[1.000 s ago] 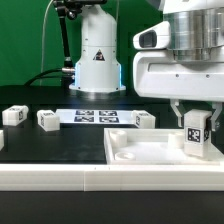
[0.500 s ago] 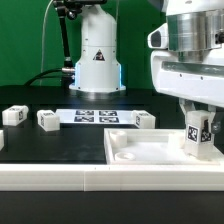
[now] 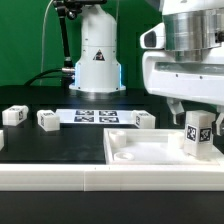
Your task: Assemble one leg
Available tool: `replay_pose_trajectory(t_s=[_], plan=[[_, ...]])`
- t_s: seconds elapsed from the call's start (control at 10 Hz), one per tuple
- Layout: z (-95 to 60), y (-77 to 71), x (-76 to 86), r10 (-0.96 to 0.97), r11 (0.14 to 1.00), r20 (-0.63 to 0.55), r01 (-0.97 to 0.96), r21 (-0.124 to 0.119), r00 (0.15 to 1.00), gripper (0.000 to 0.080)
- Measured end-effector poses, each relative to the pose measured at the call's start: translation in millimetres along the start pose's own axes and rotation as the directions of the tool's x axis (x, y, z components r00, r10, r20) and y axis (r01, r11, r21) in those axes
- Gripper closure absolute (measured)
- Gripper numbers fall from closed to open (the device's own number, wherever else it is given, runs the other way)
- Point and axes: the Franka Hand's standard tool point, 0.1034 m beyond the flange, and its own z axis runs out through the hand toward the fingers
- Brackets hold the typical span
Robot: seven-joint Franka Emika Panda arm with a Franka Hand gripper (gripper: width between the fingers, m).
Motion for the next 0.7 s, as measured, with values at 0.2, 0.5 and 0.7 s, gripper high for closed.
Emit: replay_pose_trajectory(t_s=[0.2, 0.5, 0.7], plan=[[-2.8, -2.7, 1.0, -0.184, 0.983, 0.002, 0.184, 0.001, 0.983, 0.0153], [-4.8, -5.1, -2.4, -0.555, 0.831, -0.001, 0.554, -0.048, 0.832, 0.015], [-2.7, -3.6, -5.1, -0.692, 0.72, 0.009, 0.691, -0.062, 0.722, 0.015]])
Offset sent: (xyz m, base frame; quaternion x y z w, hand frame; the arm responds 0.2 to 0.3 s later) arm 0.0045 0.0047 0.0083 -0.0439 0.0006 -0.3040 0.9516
